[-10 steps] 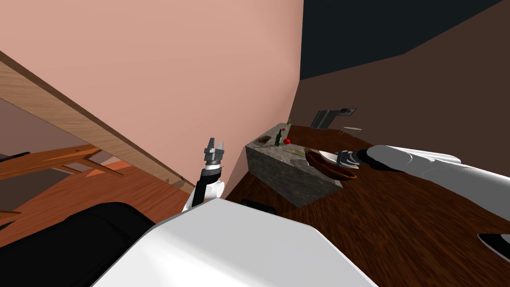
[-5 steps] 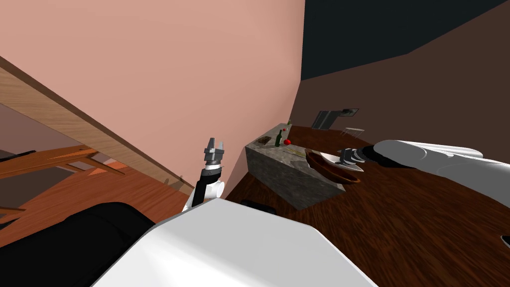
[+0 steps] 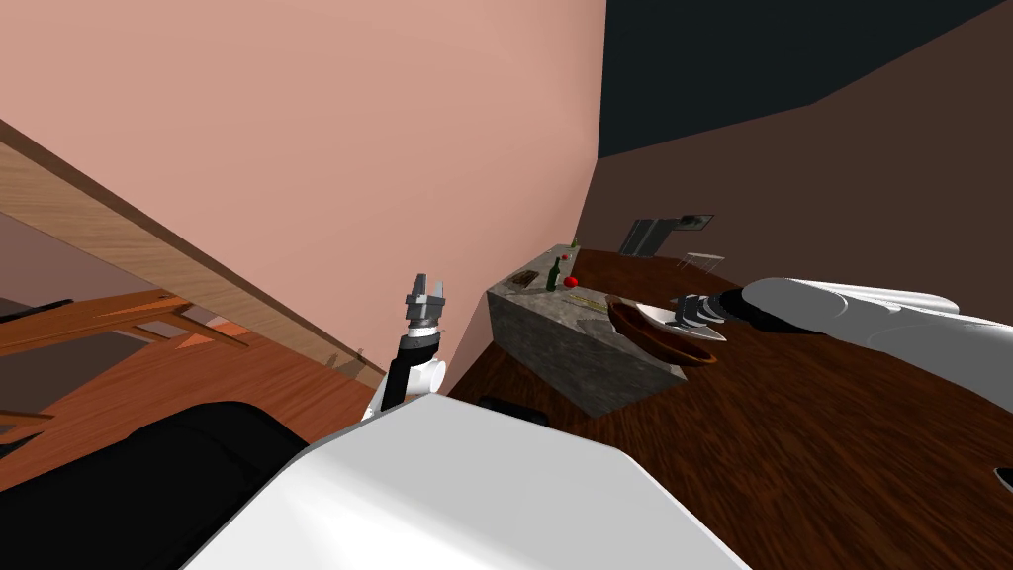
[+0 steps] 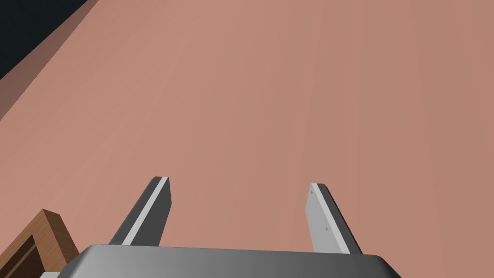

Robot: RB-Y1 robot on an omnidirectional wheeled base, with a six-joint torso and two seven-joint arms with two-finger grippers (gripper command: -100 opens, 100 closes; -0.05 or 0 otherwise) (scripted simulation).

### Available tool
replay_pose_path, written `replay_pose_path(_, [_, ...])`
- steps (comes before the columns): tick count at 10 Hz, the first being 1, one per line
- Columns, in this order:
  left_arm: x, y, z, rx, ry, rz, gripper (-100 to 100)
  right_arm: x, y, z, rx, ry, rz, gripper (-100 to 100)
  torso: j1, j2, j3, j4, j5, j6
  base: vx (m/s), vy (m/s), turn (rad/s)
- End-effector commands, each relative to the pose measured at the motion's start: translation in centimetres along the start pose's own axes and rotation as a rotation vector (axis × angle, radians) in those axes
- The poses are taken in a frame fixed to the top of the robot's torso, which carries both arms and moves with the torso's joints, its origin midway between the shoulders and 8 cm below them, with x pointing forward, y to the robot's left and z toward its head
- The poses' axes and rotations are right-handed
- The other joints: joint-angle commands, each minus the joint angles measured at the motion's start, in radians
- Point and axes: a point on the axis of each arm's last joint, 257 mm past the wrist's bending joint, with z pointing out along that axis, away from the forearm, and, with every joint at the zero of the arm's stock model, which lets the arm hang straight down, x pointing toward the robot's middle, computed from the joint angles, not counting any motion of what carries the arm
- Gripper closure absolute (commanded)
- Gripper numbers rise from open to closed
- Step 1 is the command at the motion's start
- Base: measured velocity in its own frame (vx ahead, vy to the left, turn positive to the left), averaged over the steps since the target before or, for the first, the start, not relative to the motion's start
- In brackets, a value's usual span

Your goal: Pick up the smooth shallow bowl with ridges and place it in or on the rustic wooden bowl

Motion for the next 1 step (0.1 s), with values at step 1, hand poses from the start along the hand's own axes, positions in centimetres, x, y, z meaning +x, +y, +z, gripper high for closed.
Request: replay_pose_path(1, [0.00, 0.00, 0.00, 0.000, 0.000, 0.000, 0, 0.00, 0.00, 0.00, 0.000, 0.000, 0.000, 0, 0.000, 0.000, 0.000, 0.000, 0.000, 0.000, 0.000, 0.000, 0.000])
